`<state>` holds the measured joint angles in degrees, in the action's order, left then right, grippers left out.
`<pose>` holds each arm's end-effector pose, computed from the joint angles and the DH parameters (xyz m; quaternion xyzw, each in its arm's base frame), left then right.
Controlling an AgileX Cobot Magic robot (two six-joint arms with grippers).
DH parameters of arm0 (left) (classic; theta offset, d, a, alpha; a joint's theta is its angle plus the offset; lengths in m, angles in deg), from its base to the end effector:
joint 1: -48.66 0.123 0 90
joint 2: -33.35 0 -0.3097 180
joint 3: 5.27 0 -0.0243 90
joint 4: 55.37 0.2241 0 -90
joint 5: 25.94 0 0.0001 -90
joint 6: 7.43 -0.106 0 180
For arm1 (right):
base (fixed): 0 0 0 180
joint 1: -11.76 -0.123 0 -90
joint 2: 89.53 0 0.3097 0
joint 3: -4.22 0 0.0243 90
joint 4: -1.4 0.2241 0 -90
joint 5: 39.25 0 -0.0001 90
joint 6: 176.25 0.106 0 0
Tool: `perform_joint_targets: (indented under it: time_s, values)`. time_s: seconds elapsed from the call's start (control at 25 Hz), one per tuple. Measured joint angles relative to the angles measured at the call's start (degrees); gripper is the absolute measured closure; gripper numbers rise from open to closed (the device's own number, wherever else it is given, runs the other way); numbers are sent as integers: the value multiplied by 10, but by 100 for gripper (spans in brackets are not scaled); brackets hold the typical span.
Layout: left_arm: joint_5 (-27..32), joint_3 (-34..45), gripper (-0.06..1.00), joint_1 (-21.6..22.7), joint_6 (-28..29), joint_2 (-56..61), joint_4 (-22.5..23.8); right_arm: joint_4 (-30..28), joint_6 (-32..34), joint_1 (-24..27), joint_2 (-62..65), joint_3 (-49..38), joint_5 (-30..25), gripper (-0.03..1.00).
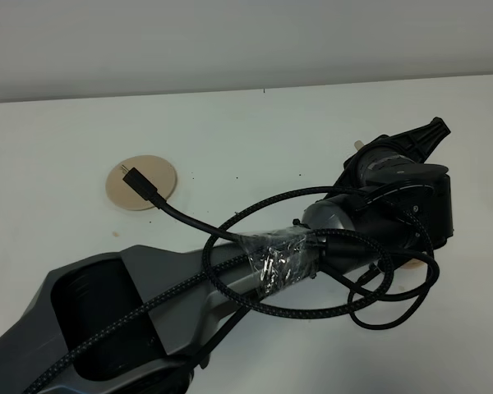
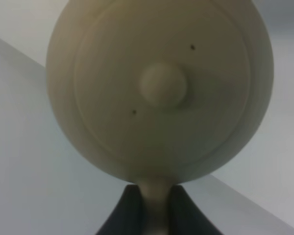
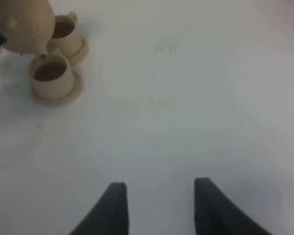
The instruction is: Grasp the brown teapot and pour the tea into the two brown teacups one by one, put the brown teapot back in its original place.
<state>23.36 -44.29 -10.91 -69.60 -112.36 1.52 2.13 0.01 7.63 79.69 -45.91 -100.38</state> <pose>0.3270 -0.4238 0.1945 0.8626 0.2189 0.4219 0.1734 -0.0304 -0.0010 0.2548 -0.0600 0.8727 0.0080 0.4845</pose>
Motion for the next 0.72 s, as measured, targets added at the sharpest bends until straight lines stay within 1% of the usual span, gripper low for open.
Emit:
perform_joint_targets:
  time_s: [0.72]
  values:
    - [0,0,82,0,0,0,0,0,0,0,0,0,0,64]
